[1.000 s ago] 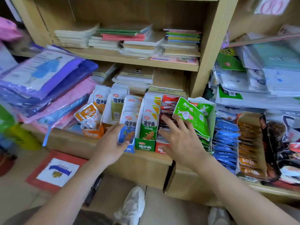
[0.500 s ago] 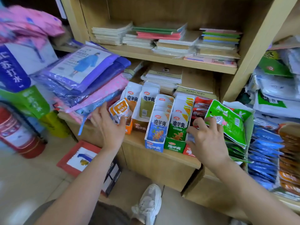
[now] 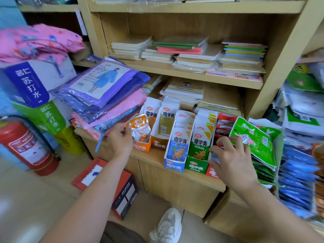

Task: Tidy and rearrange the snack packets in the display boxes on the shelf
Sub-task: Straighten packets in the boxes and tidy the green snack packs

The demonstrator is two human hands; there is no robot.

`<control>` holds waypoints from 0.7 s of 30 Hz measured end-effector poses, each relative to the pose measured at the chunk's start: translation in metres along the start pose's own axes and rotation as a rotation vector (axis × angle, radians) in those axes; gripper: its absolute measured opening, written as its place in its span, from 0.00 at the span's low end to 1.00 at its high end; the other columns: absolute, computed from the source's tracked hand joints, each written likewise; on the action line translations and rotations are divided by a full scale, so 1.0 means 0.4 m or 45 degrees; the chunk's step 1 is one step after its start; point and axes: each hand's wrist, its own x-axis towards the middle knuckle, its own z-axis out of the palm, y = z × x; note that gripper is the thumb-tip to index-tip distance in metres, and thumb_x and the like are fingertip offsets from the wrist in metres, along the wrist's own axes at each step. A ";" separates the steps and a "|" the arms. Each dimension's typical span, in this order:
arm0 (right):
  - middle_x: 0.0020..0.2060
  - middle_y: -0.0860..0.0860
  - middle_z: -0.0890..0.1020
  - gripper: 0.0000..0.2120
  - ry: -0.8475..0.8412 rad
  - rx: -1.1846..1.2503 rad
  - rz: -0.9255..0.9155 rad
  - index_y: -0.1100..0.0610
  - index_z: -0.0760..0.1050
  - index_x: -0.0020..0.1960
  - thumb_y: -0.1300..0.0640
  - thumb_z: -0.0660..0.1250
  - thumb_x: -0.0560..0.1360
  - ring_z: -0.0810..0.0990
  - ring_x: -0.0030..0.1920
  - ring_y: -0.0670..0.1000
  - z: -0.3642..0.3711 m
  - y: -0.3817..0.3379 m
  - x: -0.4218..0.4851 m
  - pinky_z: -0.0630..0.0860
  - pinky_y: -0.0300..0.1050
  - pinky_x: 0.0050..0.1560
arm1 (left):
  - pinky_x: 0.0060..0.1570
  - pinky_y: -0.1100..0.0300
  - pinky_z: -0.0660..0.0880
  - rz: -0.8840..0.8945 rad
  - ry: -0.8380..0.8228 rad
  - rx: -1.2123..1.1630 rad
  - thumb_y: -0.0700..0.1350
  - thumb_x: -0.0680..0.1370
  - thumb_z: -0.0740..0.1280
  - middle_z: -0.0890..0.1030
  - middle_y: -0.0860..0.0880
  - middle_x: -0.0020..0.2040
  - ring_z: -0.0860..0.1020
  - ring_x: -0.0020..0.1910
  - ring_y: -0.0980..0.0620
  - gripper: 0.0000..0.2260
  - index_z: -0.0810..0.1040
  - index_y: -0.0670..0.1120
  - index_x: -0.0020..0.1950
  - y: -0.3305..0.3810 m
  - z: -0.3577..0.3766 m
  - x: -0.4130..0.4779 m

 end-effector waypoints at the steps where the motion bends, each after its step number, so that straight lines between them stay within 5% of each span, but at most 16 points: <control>1: 0.50 0.55 0.77 0.14 0.006 -0.002 -0.002 0.55 0.83 0.47 0.55 0.81 0.63 0.71 0.56 0.65 0.000 0.001 0.001 0.73 0.63 0.47 | 0.49 0.47 0.77 0.012 0.001 -0.019 0.42 0.78 0.68 0.80 0.51 0.39 0.82 0.45 0.42 0.03 0.79 0.47 0.45 0.002 -0.003 0.007; 7: 0.50 0.54 0.77 0.17 0.022 0.059 0.008 0.54 0.83 0.48 0.53 0.81 0.63 0.71 0.56 0.65 0.000 0.006 0.001 0.74 0.63 0.48 | 0.43 0.53 0.78 0.219 0.069 -0.174 0.45 0.81 0.66 0.81 0.50 0.40 0.81 0.41 0.50 0.03 0.75 0.48 0.48 0.098 -0.024 -0.027; 10: 0.50 0.51 0.79 0.19 0.037 0.249 0.025 0.53 0.83 0.51 0.49 0.81 0.63 0.72 0.57 0.63 -0.007 0.010 -0.003 0.75 0.62 0.49 | 0.41 0.64 0.76 0.275 0.007 -0.278 0.42 0.81 0.67 0.82 0.52 0.41 0.81 0.41 0.59 0.04 0.76 0.50 0.48 0.158 -0.021 -0.080; 14: 0.55 0.43 0.81 0.19 0.080 0.855 0.101 0.48 0.81 0.56 0.43 0.77 0.69 0.73 0.61 0.54 -0.039 0.016 -0.007 0.72 0.57 0.58 | 0.39 0.62 0.76 0.197 -0.218 -0.391 0.40 0.80 0.69 0.84 0.51 0.40 0.81 0.39 0.56 0.09 0.80 0.53 0.44 0.217 0.002 -0.149; 18: 0.56 0.41 0.82 0.20 -0.031 1.484 0.231 0.48 0.79 0.60 0.46 0.76 0.69 0.77 0.61 0.44 -0.110 0.004 -0.014 0.73 0.40 0.61 | 0.34 0.65 0.75 -0.038 -0.435 -0.521 0.37 0.79 0.69 0.81 0.49 0.34 0.77 0.32 0.57 0.07 0.82 0.46 0.43 0.263 0.036 -0.223; 21: 0.54 0.49 0.84 0.23 -0.107 1.872 0.289 0.51 0.78 0.62 0.52 0.78 0.69 0.82 0.56 0.53 -0.121 0.001 -0.025 0.79 0.49 0.57 | 0.33 0.64 0.75 -0.148 -0.563 -0.585 0.37 0.79 0.69 0.78 0.48 0.31 0.75 0.30 0.55 0.06 0.81 0.42 0.42 0.294 0.060 -0.273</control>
